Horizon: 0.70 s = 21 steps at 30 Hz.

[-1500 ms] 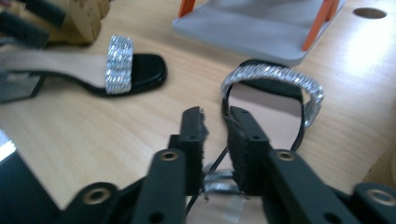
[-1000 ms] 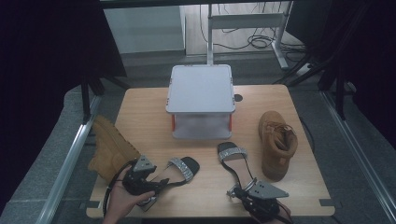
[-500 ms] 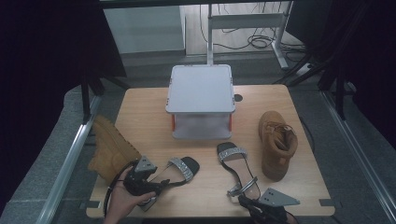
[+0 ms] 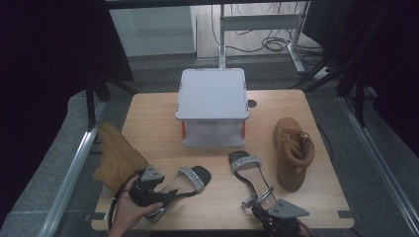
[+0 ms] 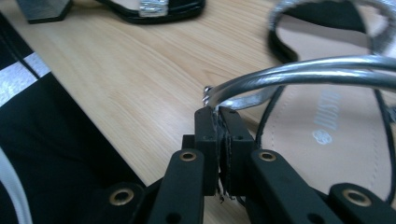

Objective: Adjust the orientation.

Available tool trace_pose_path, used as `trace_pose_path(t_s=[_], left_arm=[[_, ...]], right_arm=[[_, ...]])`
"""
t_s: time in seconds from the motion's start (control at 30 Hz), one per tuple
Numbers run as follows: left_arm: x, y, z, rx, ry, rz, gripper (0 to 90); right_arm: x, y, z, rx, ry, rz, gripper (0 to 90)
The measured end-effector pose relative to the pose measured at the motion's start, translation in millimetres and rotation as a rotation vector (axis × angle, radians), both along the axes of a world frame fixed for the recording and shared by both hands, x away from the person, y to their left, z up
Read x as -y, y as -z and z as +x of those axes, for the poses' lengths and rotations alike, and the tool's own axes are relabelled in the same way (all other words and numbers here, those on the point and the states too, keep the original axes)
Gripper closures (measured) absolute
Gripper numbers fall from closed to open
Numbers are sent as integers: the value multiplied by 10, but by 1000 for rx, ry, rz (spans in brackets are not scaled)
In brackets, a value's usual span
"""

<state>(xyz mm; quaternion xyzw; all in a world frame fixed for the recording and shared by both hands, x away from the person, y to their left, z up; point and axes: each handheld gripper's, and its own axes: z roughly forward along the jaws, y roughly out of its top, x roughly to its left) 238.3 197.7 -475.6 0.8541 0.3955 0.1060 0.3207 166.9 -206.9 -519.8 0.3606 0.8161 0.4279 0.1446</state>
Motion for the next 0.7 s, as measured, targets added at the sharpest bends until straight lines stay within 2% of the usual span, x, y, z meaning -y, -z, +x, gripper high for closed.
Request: trace_pose_path(t_s=[0.1,0.17,0.37,0.4,0.47,0.57,0.63,0.67,0.7], left_arm=[[-6,-4,-2,0,-3,1,312],[-19,-10,-3,1,-6,-3,311],[-27,15,7,-7,-12,-3,312],[-27,18,8,-8,-9,1,312],[-24,20,7,-11,-8,1,312],[-22,12,4,-10,-11,2,312],[-21,1,1,-6,-13,-3,312],[-21,1,1,-6,-13,-3,312],[-21,-3,-1,-5,-12,-2,312]], right_arm=[[78,-14,5,-2,26,10,869],[211,-44,7,-3,51,36,869],[388,-70,18,4,87,33,868],[394,-82,14,7,87,30,868],[383,-144,-13,17,63,54,868],[316,-309,-50,61,34,77,867],[256,-415,-22,80,33,58,866],[256,-415,-22,80,33,58,866],[229,-455,19,79,47,35,864]])
